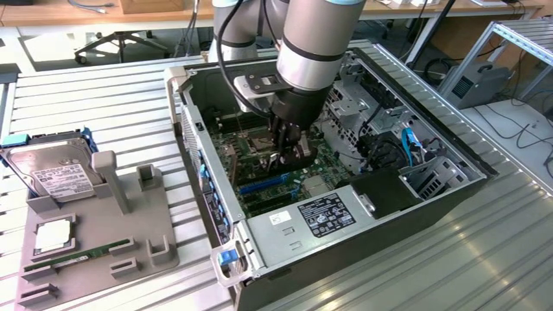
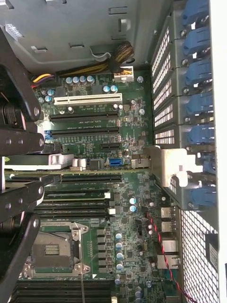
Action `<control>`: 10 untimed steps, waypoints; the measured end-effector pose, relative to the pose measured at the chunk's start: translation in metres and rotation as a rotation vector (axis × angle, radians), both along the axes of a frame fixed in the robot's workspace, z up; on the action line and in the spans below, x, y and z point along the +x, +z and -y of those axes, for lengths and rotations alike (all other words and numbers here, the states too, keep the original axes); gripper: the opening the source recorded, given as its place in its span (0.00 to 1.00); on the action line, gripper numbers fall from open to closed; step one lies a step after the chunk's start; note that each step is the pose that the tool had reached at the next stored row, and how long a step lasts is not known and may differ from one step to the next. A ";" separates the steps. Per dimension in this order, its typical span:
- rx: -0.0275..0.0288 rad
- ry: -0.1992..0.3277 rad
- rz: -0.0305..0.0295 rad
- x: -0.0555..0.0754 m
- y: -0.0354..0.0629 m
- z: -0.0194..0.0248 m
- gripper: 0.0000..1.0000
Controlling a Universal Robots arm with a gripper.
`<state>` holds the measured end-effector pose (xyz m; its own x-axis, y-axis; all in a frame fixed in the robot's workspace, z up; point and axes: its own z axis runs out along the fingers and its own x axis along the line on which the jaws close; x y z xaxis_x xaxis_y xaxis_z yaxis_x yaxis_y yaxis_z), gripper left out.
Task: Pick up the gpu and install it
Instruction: 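Insert the gpu into the slot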
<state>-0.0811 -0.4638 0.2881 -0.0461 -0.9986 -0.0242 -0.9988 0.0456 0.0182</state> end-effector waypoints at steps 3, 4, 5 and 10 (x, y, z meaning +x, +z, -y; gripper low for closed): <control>-0.0003 0.000 0.0000 0.000 -0.0014 0.0000 0.27; -0.0006 0.000 0.0000 0.000 -0.0018 0.0000 0.27; -0.0007 0.000 -0.0001 -0.001 -0.0022 0.0000 0.27; -0.0022 0.000 0.0000 -0.001 -0.0039 0.0000 0.27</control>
<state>-0.0825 -0.4638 0.2841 -0.0460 -0.9987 -0.0219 -0.9988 0.0456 0.0181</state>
